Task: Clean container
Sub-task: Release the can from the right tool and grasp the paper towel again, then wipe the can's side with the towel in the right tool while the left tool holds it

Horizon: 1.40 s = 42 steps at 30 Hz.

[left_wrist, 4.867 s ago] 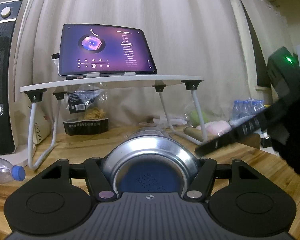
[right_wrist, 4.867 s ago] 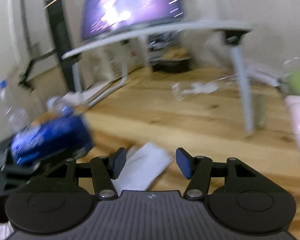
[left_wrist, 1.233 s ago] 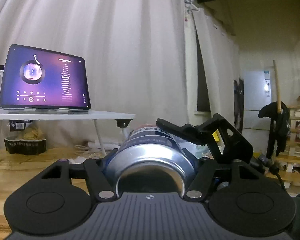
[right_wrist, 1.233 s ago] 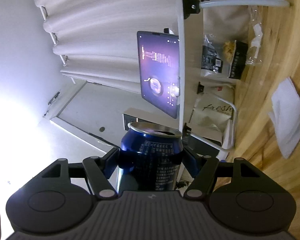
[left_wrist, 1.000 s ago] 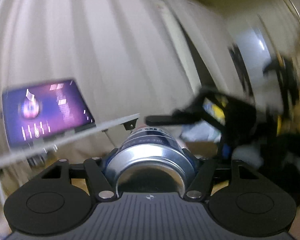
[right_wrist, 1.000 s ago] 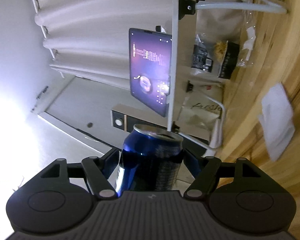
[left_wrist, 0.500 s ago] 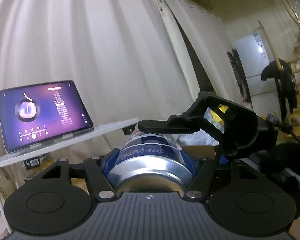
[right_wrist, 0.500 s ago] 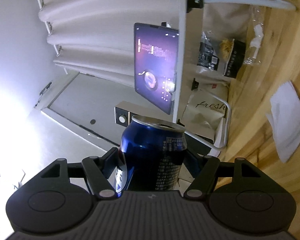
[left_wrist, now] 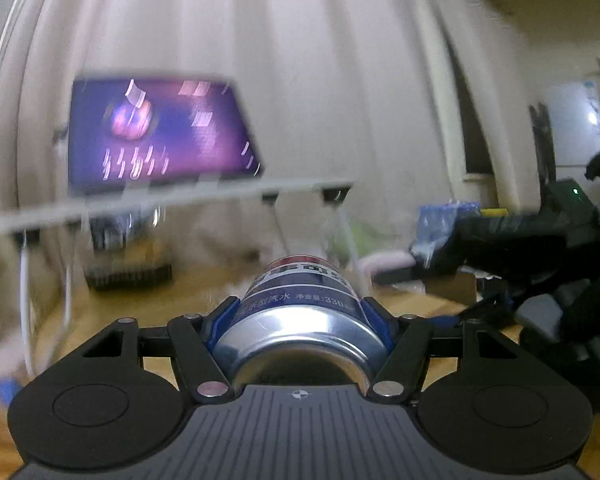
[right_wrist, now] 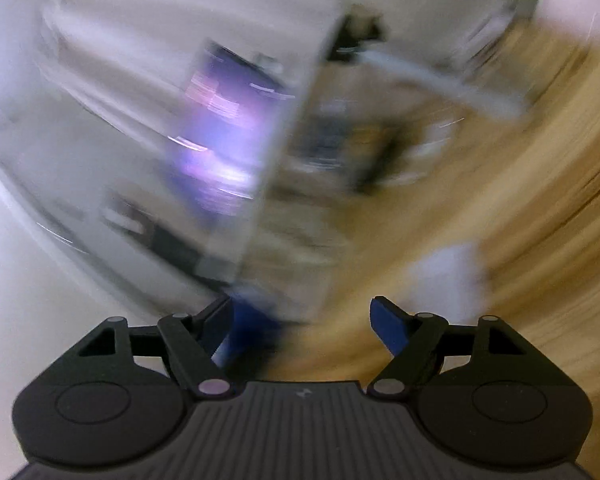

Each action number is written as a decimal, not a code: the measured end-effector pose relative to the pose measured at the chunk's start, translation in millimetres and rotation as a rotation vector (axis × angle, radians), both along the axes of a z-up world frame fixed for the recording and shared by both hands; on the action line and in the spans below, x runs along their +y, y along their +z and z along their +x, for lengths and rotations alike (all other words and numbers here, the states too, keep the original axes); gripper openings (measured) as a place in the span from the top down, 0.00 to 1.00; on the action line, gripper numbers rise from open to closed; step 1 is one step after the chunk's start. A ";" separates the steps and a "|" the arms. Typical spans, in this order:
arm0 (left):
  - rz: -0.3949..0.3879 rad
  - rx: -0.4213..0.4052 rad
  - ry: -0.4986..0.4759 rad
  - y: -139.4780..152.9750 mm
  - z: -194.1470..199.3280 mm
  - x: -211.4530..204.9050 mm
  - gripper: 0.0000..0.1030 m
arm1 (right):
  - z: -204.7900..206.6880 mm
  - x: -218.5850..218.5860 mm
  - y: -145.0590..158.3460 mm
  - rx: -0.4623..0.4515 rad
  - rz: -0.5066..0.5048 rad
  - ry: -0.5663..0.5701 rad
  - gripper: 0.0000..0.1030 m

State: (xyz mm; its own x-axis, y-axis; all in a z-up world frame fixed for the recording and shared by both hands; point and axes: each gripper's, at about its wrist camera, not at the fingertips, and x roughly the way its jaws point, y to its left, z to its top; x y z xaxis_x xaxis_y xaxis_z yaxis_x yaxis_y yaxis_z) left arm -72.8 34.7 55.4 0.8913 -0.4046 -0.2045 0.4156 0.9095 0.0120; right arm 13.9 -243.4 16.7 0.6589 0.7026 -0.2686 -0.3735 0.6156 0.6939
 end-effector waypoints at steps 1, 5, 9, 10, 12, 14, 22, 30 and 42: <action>-0.027 0.023 0.003 -0.3 2.1 4.5 0.35 | 2.4 6.0 4.2 -0.044 -0.163 -0.030 0.24; -0.054 0.043 0.055 -5.2 9.4 8.5 0.35 | 16.1 33.8 6.3 -0.173 -0.558 -0.002 0.24; -0.119 0.103 0.060 -16.0 19.8 12.3 0.35 | 28.7 62.4 8.8 -0.208 -0.637 0.081 0.35; -0.127 0.121 0.061 -19.9 20.4 11.5 0.35 | 31.4 70.4 8.6 -0.217 -0.667 0.095 0.41; -0.128 0.146 0.055 -27.8 16.6 7.5 0.35 | 35.7 82.0 5.2 -0.219 -0.712 0.105 0.42; -0.117 0.141 0.054 -31.8 14.2 4.7 0.35 | 39.8 91.2 1.2 -0.215 -0.743 0.114 0.43; -0.130 0.151 0.064 -33.2 17.0 5.2 0.35 | 57.0 93.9 -12.0 -0.162 -0.774 0.110 0.53; -0.009 0.111 0.020 -32.1 9.0 -17.1 0.35 | 42.7 78.4 11.4 -0.222 -0.680 0.134 0.90; 0.057 0.091 0.042 -31.0 5.6 -28.0 0.35 | -13.8 95.7 76.4 -0.403 -0.577 0.285 0.90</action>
